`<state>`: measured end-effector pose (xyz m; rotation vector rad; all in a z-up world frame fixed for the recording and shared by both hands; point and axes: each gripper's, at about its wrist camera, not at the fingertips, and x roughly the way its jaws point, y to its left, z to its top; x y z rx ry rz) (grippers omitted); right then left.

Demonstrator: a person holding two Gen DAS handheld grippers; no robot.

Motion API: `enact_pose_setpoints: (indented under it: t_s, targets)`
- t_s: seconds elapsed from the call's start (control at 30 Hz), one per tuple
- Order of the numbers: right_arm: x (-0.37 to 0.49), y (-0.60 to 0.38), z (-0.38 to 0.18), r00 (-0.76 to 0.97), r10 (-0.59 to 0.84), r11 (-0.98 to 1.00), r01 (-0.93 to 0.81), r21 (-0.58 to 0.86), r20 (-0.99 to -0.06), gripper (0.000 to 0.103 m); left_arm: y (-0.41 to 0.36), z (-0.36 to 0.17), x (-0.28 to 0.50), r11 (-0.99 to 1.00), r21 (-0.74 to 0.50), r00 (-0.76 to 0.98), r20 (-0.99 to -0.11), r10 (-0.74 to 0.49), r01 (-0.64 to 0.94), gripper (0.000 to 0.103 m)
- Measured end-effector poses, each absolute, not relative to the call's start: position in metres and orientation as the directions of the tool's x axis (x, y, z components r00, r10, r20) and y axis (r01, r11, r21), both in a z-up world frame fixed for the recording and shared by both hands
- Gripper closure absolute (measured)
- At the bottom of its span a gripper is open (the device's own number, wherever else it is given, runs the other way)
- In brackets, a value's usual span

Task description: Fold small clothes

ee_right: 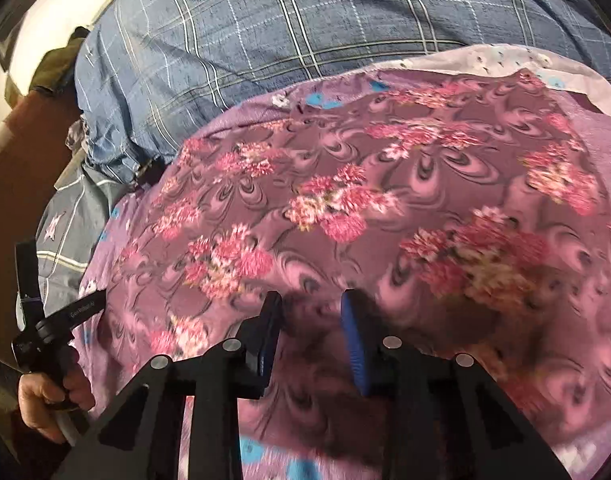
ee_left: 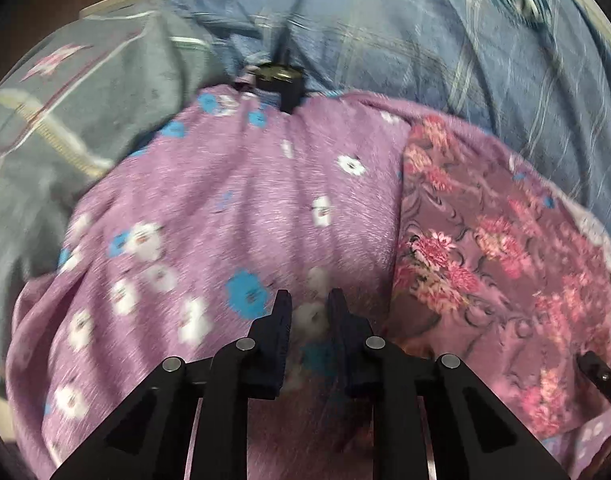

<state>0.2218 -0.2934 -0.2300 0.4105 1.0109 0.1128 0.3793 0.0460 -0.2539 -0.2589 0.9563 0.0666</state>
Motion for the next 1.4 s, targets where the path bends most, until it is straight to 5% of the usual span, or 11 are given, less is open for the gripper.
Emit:
enact_pose_setpoints:
  t_s: [0.2, 0.3, 0.43, 0.73, 0.77, 0.83, 1.03, 1.13, 1.4]
  targets:
    - [0.18, -0.313, -0.196, 0.657, 0.309, 0.895, 0.045, 0.444, -0.688, 0.067, 0.057, -0.234, 0.313, 0.932, -0.289, 0.657, -0.75, -0.077, -0.22, 0.075]
    - [0.176, -0.32, -0.197, 0.671, 0.363, 0.852, 0.042, 0.522, -0.647, 0.067, 0.055, -0.24, 0.284, 0.871, -0.449, 0.663, -0.716, -0.218, -0.198, 0.057]
    - [0.171, -0.309, -0.203, 0.654, 0.37, 0.87, 0.006, 0.494, -0.659, 0.067, 0.04, -0.257, 0.278, 0.801, -0.582, 0.619, -0.684, -0.386, -0.144, 0.049]
    - [0.186, -0.278, -0.228, 0.606, 0.374, 0.895, -0.035, 0.445, -0.703, 0.068, 0.033, -0.277, 0.315, 0.746, -0.655, 0.622, -0.636, -0.458, -0.121, 0.053]
    - [0.187, -0.274, -0.23, 0.604, 0.372, 0.897, -0.039, 0.44, -0.705, 0.068, 0.035, -0.278, 0.318, 0.739, -0.664, 0.635, -0.619, -0.461, -0.111, 0.057]
    - [0.19, -0.27, -0.233, 0.604, 0.37, 0.9, -0.045, 0.433, -0.705, 0.068, 0.034, -0.277, 0.321, 0.751, -0.654, 0.663, -0.601, -0.446, -0.089, 0.089]
    - [0.199, -0.265, -0.237, 0.623, 0.369, 0.895, -0.036, 0.445, -0.69, 0.071, 0.014, -0.274, 0.312, 0.827, -0.56, 0.686, -0.622, -0.378, -0.053, 0.084]
    - [0.209, -0.264, -0.255, 0.56, 0.378, 0.89, 0.001, 0.457, -0.737, 0.071, 0.022, -0.278, 0.311, 0.775, -0.625, 0.651, -0.628, -0.425, -0.097, 0.071]
    - [0.207, -0.26, -0.257, 0.563, 0.364, 0.906, -0.029, 0.423, -0.742, 0.073, 0.066, -0.272, 0.314, 0.704, -0.682, 0.667, -0.62, -0.413, -0.198, 0.067]
